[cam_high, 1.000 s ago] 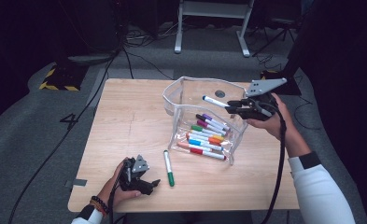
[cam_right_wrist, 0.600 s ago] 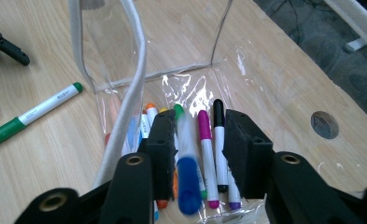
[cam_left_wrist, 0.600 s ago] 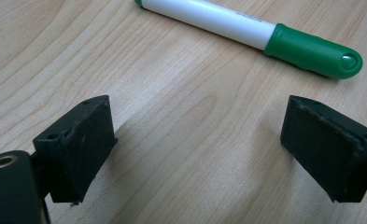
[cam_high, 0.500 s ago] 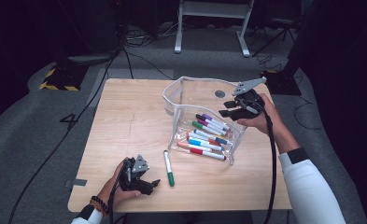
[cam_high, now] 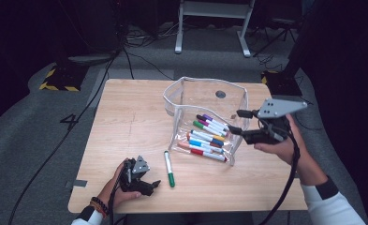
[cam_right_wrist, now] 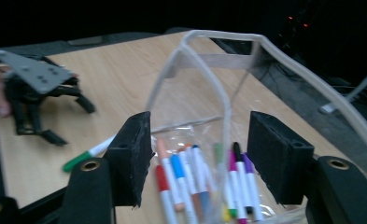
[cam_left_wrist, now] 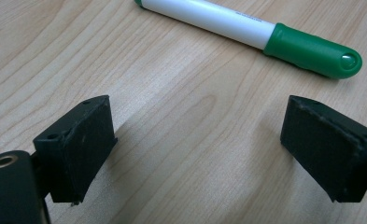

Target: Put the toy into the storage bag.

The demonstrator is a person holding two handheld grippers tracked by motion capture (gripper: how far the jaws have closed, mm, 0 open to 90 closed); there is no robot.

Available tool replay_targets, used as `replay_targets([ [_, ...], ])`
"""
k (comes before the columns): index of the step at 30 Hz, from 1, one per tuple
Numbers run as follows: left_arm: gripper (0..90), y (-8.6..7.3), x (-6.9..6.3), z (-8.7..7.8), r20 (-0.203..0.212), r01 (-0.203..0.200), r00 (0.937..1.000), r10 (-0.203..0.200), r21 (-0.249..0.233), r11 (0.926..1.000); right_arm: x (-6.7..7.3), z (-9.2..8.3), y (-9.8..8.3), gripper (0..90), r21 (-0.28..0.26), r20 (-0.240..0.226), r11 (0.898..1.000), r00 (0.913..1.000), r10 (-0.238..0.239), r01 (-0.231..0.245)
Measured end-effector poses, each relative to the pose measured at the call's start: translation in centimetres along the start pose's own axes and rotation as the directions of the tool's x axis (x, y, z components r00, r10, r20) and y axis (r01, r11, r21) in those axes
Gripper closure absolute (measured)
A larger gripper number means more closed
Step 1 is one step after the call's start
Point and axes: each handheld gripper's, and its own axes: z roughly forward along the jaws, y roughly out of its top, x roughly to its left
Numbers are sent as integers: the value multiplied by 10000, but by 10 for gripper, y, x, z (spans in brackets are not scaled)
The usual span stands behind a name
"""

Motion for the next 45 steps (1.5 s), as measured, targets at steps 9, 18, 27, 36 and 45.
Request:
replay_targets([
  [9,101,-3,0,-3,29,-37,10000,37,31,10000,72,56,-52,349,337,-988,9993,9949,175,-143],
  [18,101,-4,1,-4,52,-75,10000,75,31,10000,113,170,-83,324,1309,-2227,9909,9730,606,-317],
  [27,101,-4,1,-4,61,-73,10000,73,27,10000,132,225,-99,399,2428,-2066,9695,9746,864,-344],
  [36,100,-4,1,-4,87,-85,9999,85,28,10000,123,216,-108,749,2252,-2062,9742,9766,616,-139],
  [45,100,-4,1,-4,86,-93,9999,92,32,10000,113,166,-84,752,1344,-2936,9904,9559,81,329],
])
